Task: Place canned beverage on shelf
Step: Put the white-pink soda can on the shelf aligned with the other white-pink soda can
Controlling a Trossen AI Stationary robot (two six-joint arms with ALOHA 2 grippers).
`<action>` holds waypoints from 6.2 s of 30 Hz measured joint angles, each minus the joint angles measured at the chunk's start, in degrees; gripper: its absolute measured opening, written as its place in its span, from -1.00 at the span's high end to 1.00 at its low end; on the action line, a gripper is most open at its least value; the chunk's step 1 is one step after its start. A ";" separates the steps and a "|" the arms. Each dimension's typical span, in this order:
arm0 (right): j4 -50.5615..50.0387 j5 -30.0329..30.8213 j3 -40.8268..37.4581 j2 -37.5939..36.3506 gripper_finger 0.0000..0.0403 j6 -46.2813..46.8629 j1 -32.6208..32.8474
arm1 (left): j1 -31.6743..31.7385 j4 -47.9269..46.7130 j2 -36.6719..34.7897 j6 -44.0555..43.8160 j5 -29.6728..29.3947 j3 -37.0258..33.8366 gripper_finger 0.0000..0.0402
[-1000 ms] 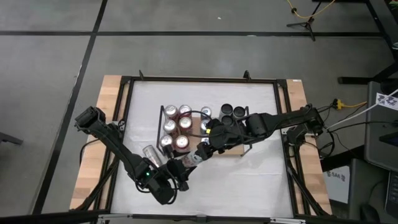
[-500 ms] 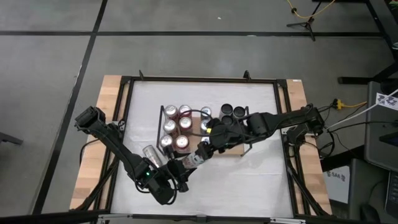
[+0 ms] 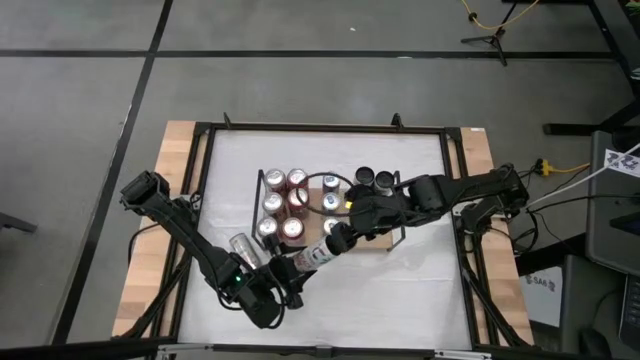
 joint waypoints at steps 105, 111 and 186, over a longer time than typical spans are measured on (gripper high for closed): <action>-6.42 -0.24 -0.02 -4.50 -0.69 -9.46 12.31 | -0.22 2.53 2.49 0.11 -1.49 -0.04 -0.30; -6.46 -1.40 -0.02 -4.48 -0.89 -8.76 11.55 | -0.22 2.53 2.49 0.11 -1.46 -0.04 -0.30; 2.40 -5.63 0.00 1.29 -0.78 -3.07 2.86 | 0.15 11.49 2.56 4.61 -4.83 -0.04 -0.30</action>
